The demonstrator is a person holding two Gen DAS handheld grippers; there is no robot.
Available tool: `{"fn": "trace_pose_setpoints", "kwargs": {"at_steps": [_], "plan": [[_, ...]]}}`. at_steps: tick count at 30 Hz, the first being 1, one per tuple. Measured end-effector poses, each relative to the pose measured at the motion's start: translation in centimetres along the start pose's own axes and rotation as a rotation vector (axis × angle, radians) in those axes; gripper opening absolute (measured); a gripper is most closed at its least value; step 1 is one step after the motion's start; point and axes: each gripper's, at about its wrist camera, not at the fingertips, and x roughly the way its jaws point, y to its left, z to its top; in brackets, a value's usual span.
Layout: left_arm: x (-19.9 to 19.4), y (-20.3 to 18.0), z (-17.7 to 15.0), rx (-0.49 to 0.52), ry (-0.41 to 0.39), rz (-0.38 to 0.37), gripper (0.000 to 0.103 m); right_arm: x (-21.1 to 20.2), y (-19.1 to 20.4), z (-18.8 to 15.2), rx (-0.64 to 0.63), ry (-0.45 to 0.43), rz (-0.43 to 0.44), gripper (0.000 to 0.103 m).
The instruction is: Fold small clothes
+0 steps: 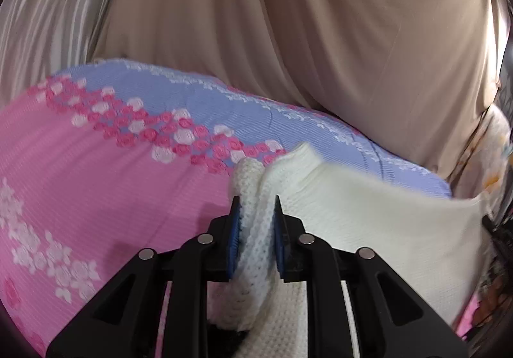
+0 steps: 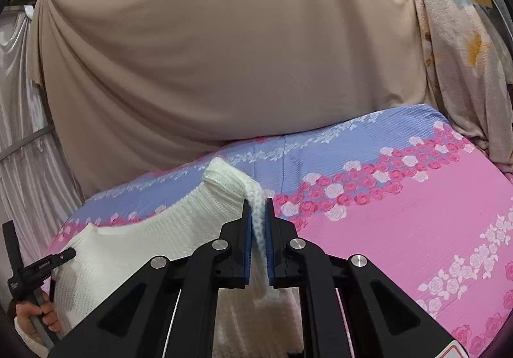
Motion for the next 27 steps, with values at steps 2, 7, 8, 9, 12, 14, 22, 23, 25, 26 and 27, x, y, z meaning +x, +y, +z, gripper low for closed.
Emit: {"fn": "trace_pose_setpoints", "kwargs": {"at_steps": [2, 7, 8, 9, 12, 14, 22, 23, 25, 26, 27], "plan": [[3.1, 0.3, -0.9, 0.020, 0.072, 0.062, 0.017, 4.0, -1.8, -1.3, -0.003, 0.128, -0.070, 0.007], [6.2, 1.2, -3.6, 0.048, 0.165, 0.144, 0.023, 10.7, -4.5, -5.7, 0.032, 0.367, -0.133, 0.008], [5.6, 0.9, -3.4, 0.052, 0.165, 0.145, 0.024, 10.1, -4.1, -5.3, 0.031, 0.353, -0.135, 0.010], [4.8, 0.9, -3.3, 0.042, 0.162, 0.141, 0.026, 9.0, -3.7, -4.8, 0.033, 0.325, -0.139, 0.011], [0.9, 1.5, -3.4, 0.002, 0.120, 0.130, 0.047, 4.3, -1.1, -3.7, -0.028, 0.196, -0.174, 0.018], [-2.1, 2.1, -3.9, -0.017, 0.097, 0.127, 0.064, 1.6, 1.1, -4.1, -0.073, 0.160, -0.139, 0.022], [-4.5, 5.6, -11.1, -0.195, 0.316, 0.130, 0.084, -0.3, 12.3, -13.5, -0.231, 0.430, 0.254, 0.022], [-4.4, 5.6, -11.8, -0.194, 0.307, 0.131, 0.085, 0.3, 13.0, -15.0, -0.247, 0.480, 0.268, 0.022], [-4.4, 4.4, -12.3, -0.122, 0.265, 0.163, 0.087, 1.2, 13.5, -17.0, -0.261, 0.502, 0.253, 0.022], [-4.2, 4.2, -12.4, -0.120, 0.262, 0.162, 0.087, 0.9, 13.7, -17.2, -0.289, 0.464, 0.245, 0.022], [-4.2, 4.1, -12.3, -0.128, 0.245, 0.148, 0.078, 0.7, 14.1, -17.2, -0.312, 0.457, 0.234, 0.022]]}}
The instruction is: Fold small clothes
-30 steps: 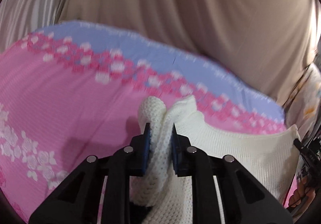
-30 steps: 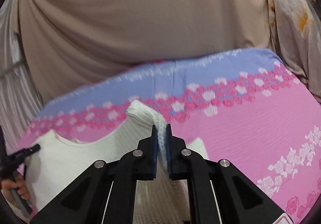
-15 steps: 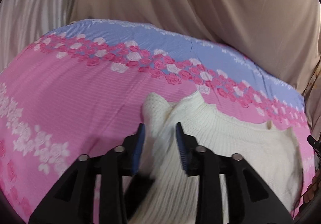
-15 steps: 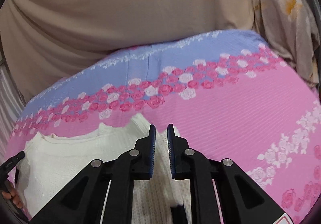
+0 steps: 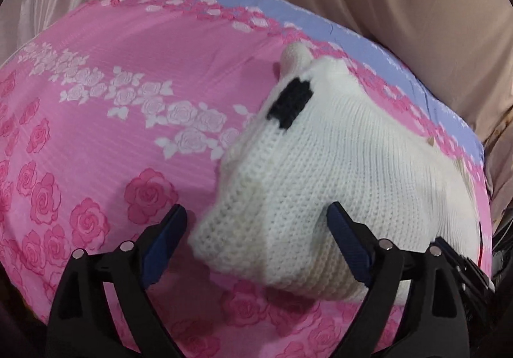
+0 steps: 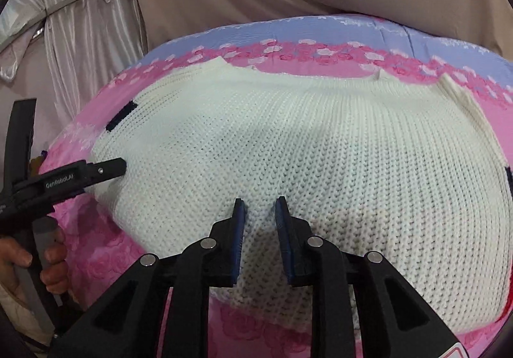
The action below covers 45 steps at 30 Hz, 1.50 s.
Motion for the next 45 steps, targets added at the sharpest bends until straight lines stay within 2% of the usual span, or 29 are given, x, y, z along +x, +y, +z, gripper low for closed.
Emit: {"fn": "trace_pose_setpoints", "kwargs": {"at_steps": [1, 2, 3, 4, 7, 11, 15, 17, 20, 22, 24, 25, 26, 27, 28, 29, 30, 31, 33, 35, 38, 43, 45], "plan": [[0.1, -0.1, 0.3, -0.019, 0.007, -0.050, 0.069, -0.1, 0.0, 0.1, -0.001, 0.000, -0.003, 0.022], [0.1, -0.2, 0.7, -0.040, 0.016, -0.076, 0.055, -0.2, 0.1, 0.1, 0.004, 0.000, 0.001, 0.022], [-0.1, -0.4, 1.1, -0.049, 0.005, -0.096, 0.033, -0.3, 0.1, 0.0, 0.013, -0.003, 0.009, 0.022], [-0.9, -1.1, 1.6, -0.035, -0.021, -0.132, 0.026, -0.4, -0.2, -0.2, 0.024, -0.007, 0.017, 0.022], [-4.5, -4.7, 2.5, 0.086, -0.130, -0.206, 0.015, -1.3, -1.2, -0.5, 0.059, -0.021, 0.047, 0.023], [-8.9, -11.7, 2.9, 0.267, -0.230, -0.349, 0.012, -3.9, -2.9, -1.4, 0.130, -0.068, 0.066, 0.023], [-9.5, -20.2, 1.5, 0.419, -0.219, -0.514, 0.011, -7.7, -6.6, -2.7, 0.231, -0.138, 0.023, 0.024], [-8.8, -24.0, 0.0, 0.486, -0.198, -0.560, 0.011, -9.5, -8.9, -3.5, 0.287, -0.166, -0.023, 0.025], [-5.6, -29.4, -3.1, 0.570, -0.102, -0.592, 0.011, -12.3, -12.5, -5.2, 0.375, -0.201, -0.114, 0.026], [-2.6, -32.3, -5.9, 0.636, -0.013, -0.567, 0.012, -13.8, -14.7, -6.5, 0.431, -0.215, -0.182, 0.028], [0.7, -34.1, -8.5, 0.674, 0.096, -0.541, 0.014, -14.6, -16.7, -7.8, 0.487, -0.218, -0.211, 0.029], [1.9, -34.4, -9.6, 0.685, 0.139, -0.500, 0.018, -14.9, -17.5, -8.2, 0.514, -0.216, -0.207, 0.029], [2.1, -34.1, -10.3, 0.691, 0.144, -0.480, 0.018, -15.1, -18.2, -8.5, 0.535, -0.214, -0.207, 0.029], [1.4, -33.6, -10.4, 0.686, 0.120, -0.484, 0.023, -15.3, -18.7, -8.6, 0.544, -0.214, -0.209, 0.029], [0.2, -33.0, -10.3, 0.681, 0.091, -0.498, 0.036, -15.4, -19.0, -8.7, 0.546, -0.218, -0.208, 0.029], [-1.1, -32.3, -9.9, 0.678, 0.072, -0.513, 0.043, -15.6, -19.3, -8.4, 0.542, -0.223, -0.201, 0.033], [-2.8, -31.3, -9.4, 0.662, 0.039, -0.530, 0.055, -15.8, -19.3, -8.0, 0.533, -0.232, -0.185, 0.036], [-4.2, -30.4, -8.8, 0.649, 0.008, -0.541, 0.063, -15.8, -19.2, -7.6, 0.522, -0.242, -0.156, 0.043], [-6.5, -28.4, -7.9, 0.634, -0.048, -0.543, 0.071, -15.9, -18.6, -6.3, 0.496, -0.256, -0.087, 0.050], [-7.8, -26.3, -7.4, 0.621, -0.081, -0.491, 0.073, -15.2, -17.7, -4.5, 0.469, -0.254, 0.005, 0.064], [-7.2, -22.6, -6.7, 0.562, -0.065, -0.364, 0.073, -12.7, -16.5, -2.2, 0.442, -0.204, 0.139, 0.073], [-3.9, -17.1, -6.8, 0.402, 0.041, -0.246, 0.073, -7.9, -15.2, -0.9, 0.448, -0.070, 0.162, 0.074], [-2.9, -15.7, -7.0, 0.373, 0.064, -0.209, 0.073, -6.4, -14.7, -0.4, 0.449, -0.036, 0.193, 0.074]]}}
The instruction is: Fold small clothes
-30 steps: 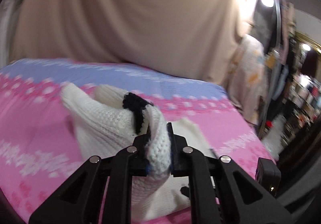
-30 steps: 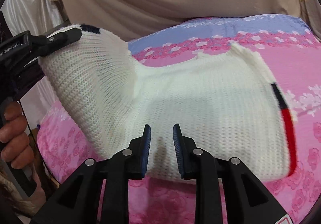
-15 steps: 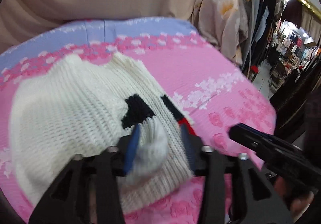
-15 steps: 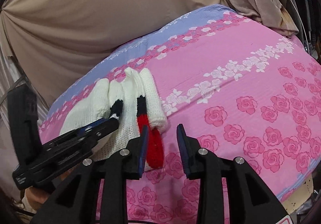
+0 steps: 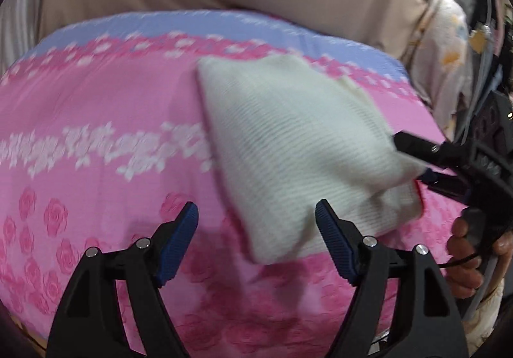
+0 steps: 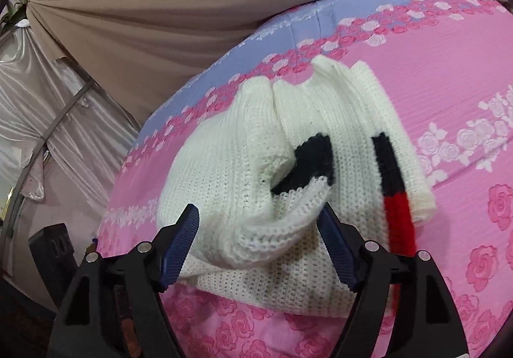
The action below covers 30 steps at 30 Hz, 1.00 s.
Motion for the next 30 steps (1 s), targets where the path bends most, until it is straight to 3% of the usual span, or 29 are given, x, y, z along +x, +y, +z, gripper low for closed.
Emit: {"fn": "trace_pose_setpoints", "kwargs": {"at_steps": [3, 4, 5, 6, 8, 10, 11, 13, 14, 17, 18, 19, 20, 23, 25, 26, 30], "plan": [[1.3, 1.1, -1.0, -0.022, 0.031, 0.002, 0.073, 2.0, 1.1, 0.6, -0.033, 0.024, -0.025, 0.071], [1.6, 1.2, -1.1, -0.023, 0.033, -0.001, 0.073, 2.4, 1.6, 0.8, -0.051, 0.023, -0.044, 0.052], [1.7, 1.1, -1.2, -0.021, 0.034, 0.003, 0.073, 2.6, 2.3, 1.1, -0.077, 0.015, -0.071, 0.019], [1.5, 1.0, -1.1, -0.023, 0.029, -0.001, 0.073, 2.4, 3.0, 1.3, -0.096, -0.011, -0.093, 0.018], [0.1, 0.8, -0.8, -0.028, 0.002, -0.040, 0.073, -1.2, 4.4, 1.9, -0.119, -0.122, -0.005, 0.015], [-1.8, 0.5, -0.2, -0.022, -0.046, -0.091, 0.073, -5.6, 5.2, 1.9, -0.129, -0.223, 0.100, 0.015], [-2.6, 0.3, 0.1, -0.016, -0.072, -0.114, 0.073, -7.9, 5.3, 1.5, -0.152, -0.289, 0.107, 0.015], [-3.5, -0.2, 0.8, -0.001, -0.119, -0.139, 0.078, -10.3, 4.5, 0.6, -0.183, -0.348, -0.009, 0.015], [-3.4, -0.5, 1.2, 0.002, -0.126, -0.141, 0.078, -10.1, 3.4, 0.4, -0.177, -0.334, -0.078, 0.016], [-1.5, -1.6, 2.4, 0.004, -0.094, -0.156, 0.078, -5.6, -2.9, -1.1, -0.093, -0.143, -0.280, 0.016], [-0.9, -2.1, 2.7, 0.004, -0.080, -0.172, 0.077, -4.2, -4.6, -1.7, -0.059, -0.094, -0.319, 0.017], [-0.6, -2.6, 2.8, 0.008, -0.075, -0.185, 0.077, -3.6, -5.7, -2.4, -0.035, -0.078, -0.300, 0.018], [-0.2, -3.3, 3.1, 0.019, -0.074, -0.191, 0.077, -3.7, -5.9, -2.8, -0.016, -0.095, -0.262, 0.018], [1.0, -5.0, 3.3, 0.055, -0.067, -0.177, 0.077, -4.3, -4.9, -2.4, -0.043, -0.122, -0.257, 0.024], [2.6, -5.6, 3.2, 0.083, -0.037, -0.116, 0.079, -4.7, -4.8, -2.4, -0.067, -0.112, -0.288, 0.027], [3.3, -5.7, 3.0, 0.096, -0.023, -0.090, 0.079, -5.5, -5.0, -2.6, -0.070, -0.116, -0.307, 0.034], [4.4, -5.0, 2.0, 0.085, 0.000, -0.087, 0.080, -9.3, -5.2, -3.3, -0.063, -0.203, -0.392, 0.050]]}}
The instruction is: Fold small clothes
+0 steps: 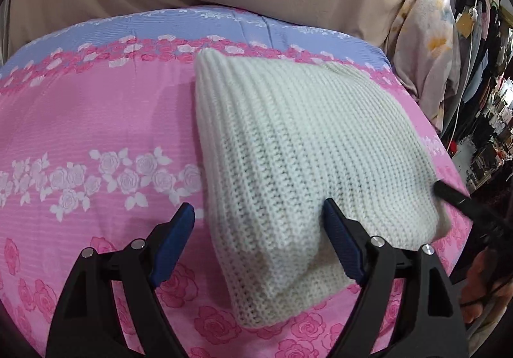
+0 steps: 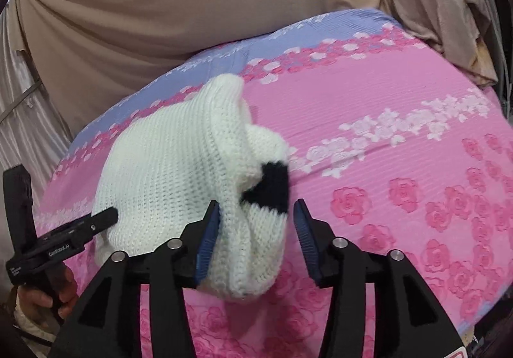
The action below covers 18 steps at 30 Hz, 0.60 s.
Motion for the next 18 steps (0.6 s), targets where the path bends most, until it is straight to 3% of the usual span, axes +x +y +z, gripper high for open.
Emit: {"fn": "trace_pose_setpoints", "kwargs": {"at_steps": [3, 7, 8, 9, 10, 12, 15, 16, 17, 18], "plan": [[-0.1, -0.2, -0.2, 0.008, -0.009, 0.015, 0.080, -1.2, -0.2, 1.4, -0.004, -0.055, 0.002, 0.054], [-0.6, -0.4, 0.0, -0.008, -0.010, 0.015, 0.080, 2.1, 1.7, 2.7, -0.041, -0.026, 0.086, 0.061], [-0.8, -0.4, 0.1, -0.010, -0.012, 0.017, 0.080, 3.8, 2.1, 2.9, -0.049, 0.006, 0.088, 0.058], [-1.1, -0.4, 0.2, -0.010, -0.017, 0.020, 0.080, 5.0, 2.5, 2.9, -0.058, 0.034, 0.078, 0.046], [-1.4, -0.3, 0.3, -0.011, -0.022, 0.023, 0.079, 6.0, 3.2, 3.1, -0.071, 0.057, 0.085, 0.023], [-2.3, -0.2, 0.7, -0.018, -0.040, 0.030, 0.078, 4.0, 4.6, 3.8, -0.087, -0.009, 0.162, 0.021], [-3.4, 0.0, 1.2, -0.040, -0.069, 0.017, 0.078, -1.6, 5.9, 5.4, -0.100, -0.189, 0.396, 0.020], [-3.5, 0.0, 1.4, -0.043, -0.080, 0.014, 0.078, -2.1, 5.6, 5.6, -0.085, -0.207, 0.442, 0.020], [-3.5, -0.1, 1.5, -0.042, -0.081, 0.015, 0.078, -1.0, 5.0, 5.6, -0.070, -0.175, 0.432, 0.020], [-3.3, -0.2, 1.6, -0.037, -0.077, 0.015, 0.078, 0.7, 4.6, 5.4, -0.078, -0.126, 0.347, 0.020]]}}
